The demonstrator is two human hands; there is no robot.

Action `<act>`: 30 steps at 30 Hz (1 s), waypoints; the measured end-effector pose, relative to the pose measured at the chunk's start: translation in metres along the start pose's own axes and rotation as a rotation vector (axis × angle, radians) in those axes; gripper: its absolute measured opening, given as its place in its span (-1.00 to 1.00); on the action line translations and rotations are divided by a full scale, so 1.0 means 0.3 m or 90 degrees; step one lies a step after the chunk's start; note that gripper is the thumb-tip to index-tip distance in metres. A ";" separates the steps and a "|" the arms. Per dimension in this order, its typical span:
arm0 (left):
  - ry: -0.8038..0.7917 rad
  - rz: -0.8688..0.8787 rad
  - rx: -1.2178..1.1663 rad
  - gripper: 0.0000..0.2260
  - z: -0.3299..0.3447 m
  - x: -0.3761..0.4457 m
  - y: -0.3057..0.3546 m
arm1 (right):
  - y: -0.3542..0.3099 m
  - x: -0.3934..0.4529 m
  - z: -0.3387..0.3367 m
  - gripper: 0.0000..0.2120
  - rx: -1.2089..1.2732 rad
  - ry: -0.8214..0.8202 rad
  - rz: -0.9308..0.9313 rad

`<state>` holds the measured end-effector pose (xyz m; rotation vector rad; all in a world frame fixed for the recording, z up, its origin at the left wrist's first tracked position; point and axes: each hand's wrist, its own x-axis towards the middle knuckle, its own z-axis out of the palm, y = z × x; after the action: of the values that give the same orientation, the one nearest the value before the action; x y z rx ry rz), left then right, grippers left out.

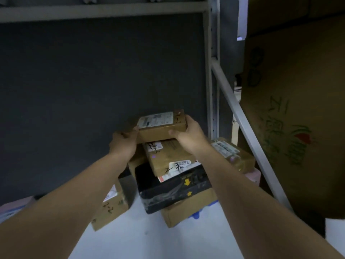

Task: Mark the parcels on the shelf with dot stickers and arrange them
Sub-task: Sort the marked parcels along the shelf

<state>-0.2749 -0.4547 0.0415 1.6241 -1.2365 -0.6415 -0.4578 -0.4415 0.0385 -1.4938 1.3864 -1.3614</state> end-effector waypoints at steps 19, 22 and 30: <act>0.066 -0.035 0.205 -0.40 -0.009 -0.021 0.027 | -0.038 -0.002 0.036 -0.62 -0.186 -0.002 -0.101; 0.030 0.024 0.232 -0.53 -0.118 -0.155 -0.002 | -0.080 -0.178 0.070 -0.61 -0.240 -0.011 -0.160; 0.026 0.015 0.134 -0.96 -0.418 -0.515 -0.159 | -0.113 -0.641 0.234 -0.73 -0.187 -0.063 -0.221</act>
<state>-0.2037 -0.2636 0.0275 1.7829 -1.3264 -0.4742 -0.3600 -0.2609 0.0089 -2.0452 1.3509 -1.3029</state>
